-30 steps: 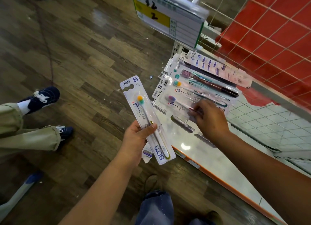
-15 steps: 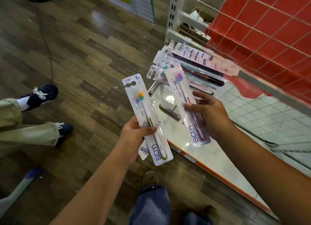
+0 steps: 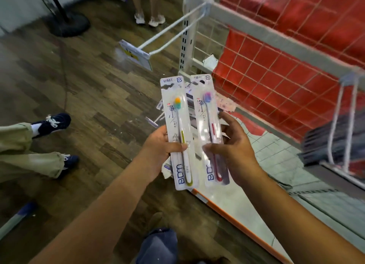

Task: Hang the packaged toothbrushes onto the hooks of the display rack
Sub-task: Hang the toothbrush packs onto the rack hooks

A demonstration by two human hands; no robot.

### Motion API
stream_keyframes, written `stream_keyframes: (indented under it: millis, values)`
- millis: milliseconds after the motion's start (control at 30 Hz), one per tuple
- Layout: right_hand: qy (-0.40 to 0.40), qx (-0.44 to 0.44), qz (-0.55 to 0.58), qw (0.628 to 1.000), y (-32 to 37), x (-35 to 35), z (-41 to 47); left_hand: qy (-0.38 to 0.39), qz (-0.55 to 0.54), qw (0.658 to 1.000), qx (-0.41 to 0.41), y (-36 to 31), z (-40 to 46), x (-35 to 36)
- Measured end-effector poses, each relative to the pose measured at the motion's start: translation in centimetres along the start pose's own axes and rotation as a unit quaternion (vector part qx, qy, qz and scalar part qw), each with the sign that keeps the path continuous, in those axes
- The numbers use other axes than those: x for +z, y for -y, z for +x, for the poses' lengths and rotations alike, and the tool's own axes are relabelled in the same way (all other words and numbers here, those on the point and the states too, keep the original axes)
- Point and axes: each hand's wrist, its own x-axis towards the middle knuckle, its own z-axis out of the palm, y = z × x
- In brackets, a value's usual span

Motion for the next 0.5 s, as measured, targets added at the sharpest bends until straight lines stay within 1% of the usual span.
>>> stream_keyframes:
  millis: [100, 233, 300, 500]
  values:
    - [0.002, -0.050, -0.026, 0.998, 2.1, -0.2, -2.0, 0.013, -0.001, 1.000, 0.020, -1.4, -1.6, 1.7]
    - [-0.014, -0.107, -0.086, 0.990, 4.4, -0.3, -4.2, 0.059, 0.007, 0.997, 0.056, -4.2, -3.7, 3.2]
    - [-0.016, -0.138, -0.112, 0.984, 5.7, -0.3, -5.0, 0.070, 0.010, 0.995, 0.076, -5.8, -4.5, 3.6]
    - [-0.025, -0.220, -0.127, 0.967, 10.2, 0.2, -6.3, 0.079, 0.014, 0.985, 0.156, -10.9, -6.0, 3.8]
